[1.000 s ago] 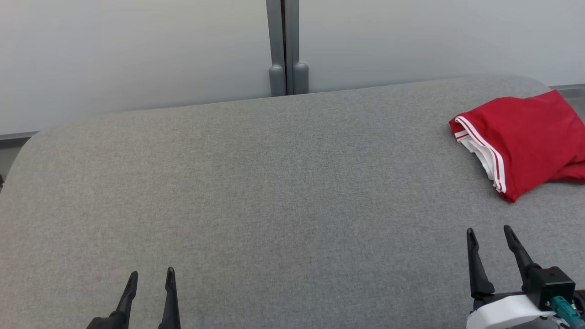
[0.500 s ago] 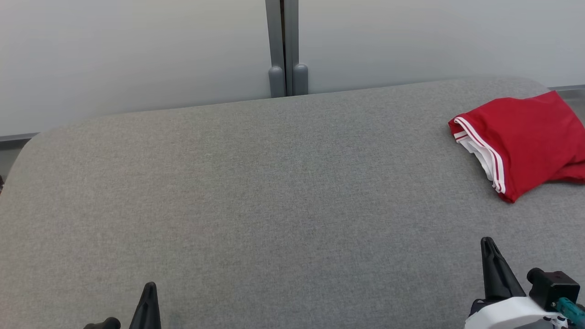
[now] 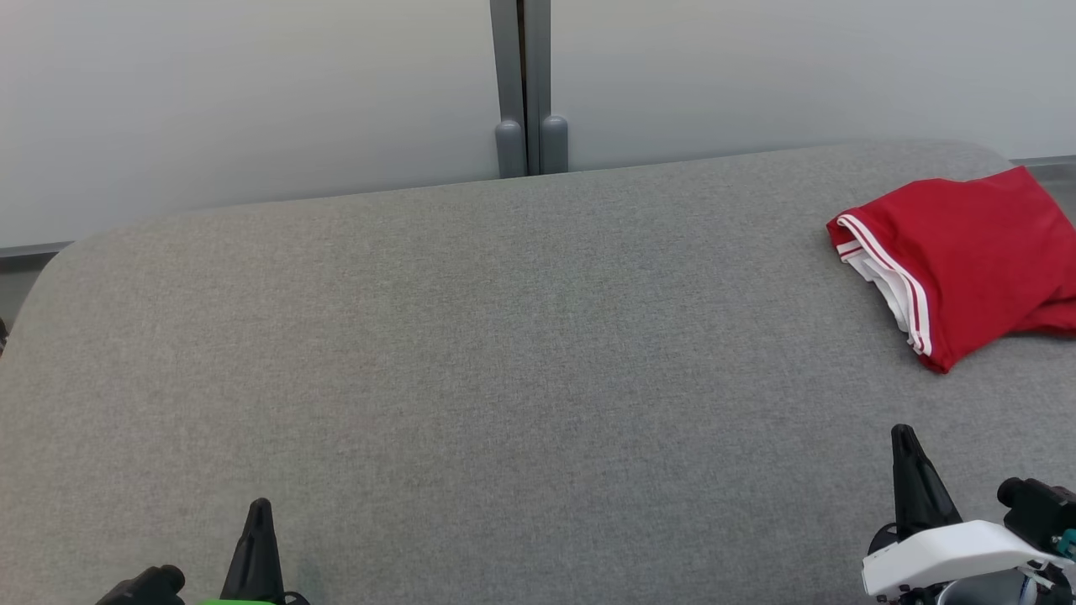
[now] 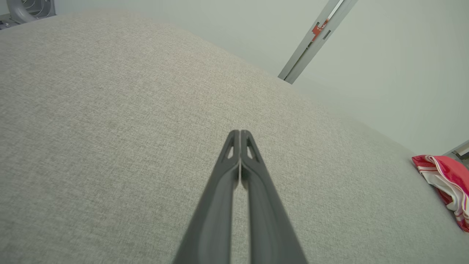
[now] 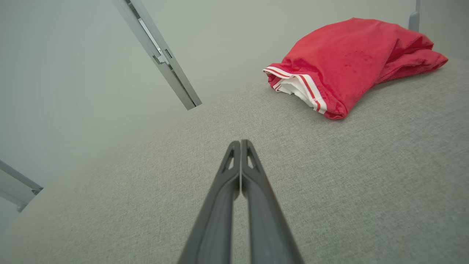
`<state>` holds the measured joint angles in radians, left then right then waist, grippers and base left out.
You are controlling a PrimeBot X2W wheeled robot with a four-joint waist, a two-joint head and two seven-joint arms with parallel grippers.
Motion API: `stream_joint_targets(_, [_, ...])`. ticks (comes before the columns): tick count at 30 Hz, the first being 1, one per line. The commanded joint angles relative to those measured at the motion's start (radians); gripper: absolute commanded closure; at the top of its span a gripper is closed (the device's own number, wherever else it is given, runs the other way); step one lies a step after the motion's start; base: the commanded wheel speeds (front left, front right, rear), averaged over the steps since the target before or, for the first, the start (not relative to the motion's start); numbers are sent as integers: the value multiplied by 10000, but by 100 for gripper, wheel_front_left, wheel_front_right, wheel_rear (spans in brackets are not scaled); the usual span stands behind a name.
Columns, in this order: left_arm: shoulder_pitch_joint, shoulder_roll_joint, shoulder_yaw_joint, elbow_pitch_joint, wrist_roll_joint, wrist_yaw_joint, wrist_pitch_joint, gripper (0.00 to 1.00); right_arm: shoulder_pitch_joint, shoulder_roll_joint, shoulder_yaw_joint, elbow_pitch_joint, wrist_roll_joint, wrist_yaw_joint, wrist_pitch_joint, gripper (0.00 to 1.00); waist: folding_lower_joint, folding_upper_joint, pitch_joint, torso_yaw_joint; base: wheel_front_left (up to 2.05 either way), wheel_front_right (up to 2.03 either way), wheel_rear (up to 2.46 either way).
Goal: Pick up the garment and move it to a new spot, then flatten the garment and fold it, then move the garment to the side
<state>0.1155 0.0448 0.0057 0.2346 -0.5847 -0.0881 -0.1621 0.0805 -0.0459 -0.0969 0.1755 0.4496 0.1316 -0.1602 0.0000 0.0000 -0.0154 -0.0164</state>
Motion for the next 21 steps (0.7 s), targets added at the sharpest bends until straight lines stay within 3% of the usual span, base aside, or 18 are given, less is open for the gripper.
stream_joint_targets(1, [-321, 34, 96, -113, -404, -64, 73, 100, -296, -46, -34, -97, 448, -3, 76, 100, 0, 0, 2, 2, 0, 0, 0])
stream_joint_targets(21, [-881, 46, 375, -61, -3117, -173, 819, 100, -765, -52, -73, 111, 3521, -5, 810, 100, 0, 0, 38, 33, 0, 0, 0])
